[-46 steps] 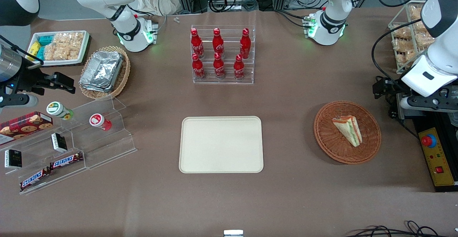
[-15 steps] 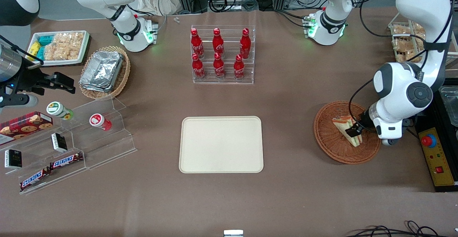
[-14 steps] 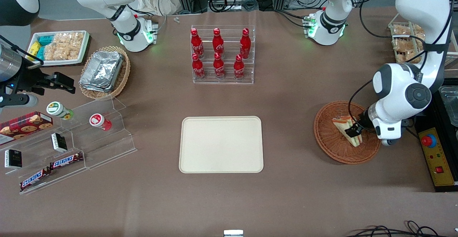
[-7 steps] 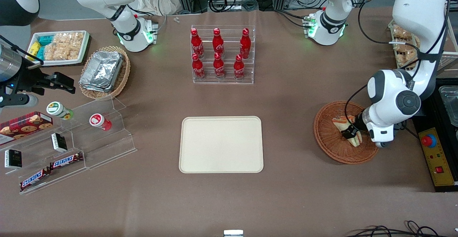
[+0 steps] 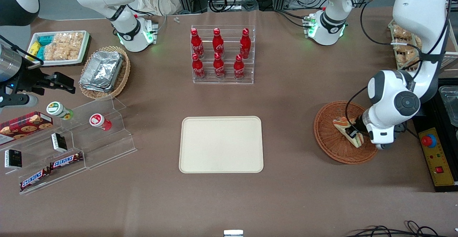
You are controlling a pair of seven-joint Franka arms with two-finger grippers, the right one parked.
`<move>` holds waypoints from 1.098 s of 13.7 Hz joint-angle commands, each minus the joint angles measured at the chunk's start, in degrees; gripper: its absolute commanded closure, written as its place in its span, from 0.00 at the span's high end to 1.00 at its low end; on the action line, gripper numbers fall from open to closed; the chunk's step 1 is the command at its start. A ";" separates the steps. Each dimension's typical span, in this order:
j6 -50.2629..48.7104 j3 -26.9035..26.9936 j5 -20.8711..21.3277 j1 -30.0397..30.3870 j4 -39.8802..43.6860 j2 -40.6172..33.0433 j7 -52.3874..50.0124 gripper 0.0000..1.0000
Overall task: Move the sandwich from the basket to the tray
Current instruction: 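Carry the sandwich with the left gripper over to the cream tray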
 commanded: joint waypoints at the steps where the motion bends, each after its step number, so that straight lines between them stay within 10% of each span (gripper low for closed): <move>1: -12.86 -0.46 0.86 -3.64 10.67 -0.97 -0.69 0.00; 6: -30.92 -2.03 -1.86 -12.95 33.62 3.41 -0.43 0.00; 15: -17.51 -3.36 1.45 -33.96 46.58 25.73 -0.25 0.00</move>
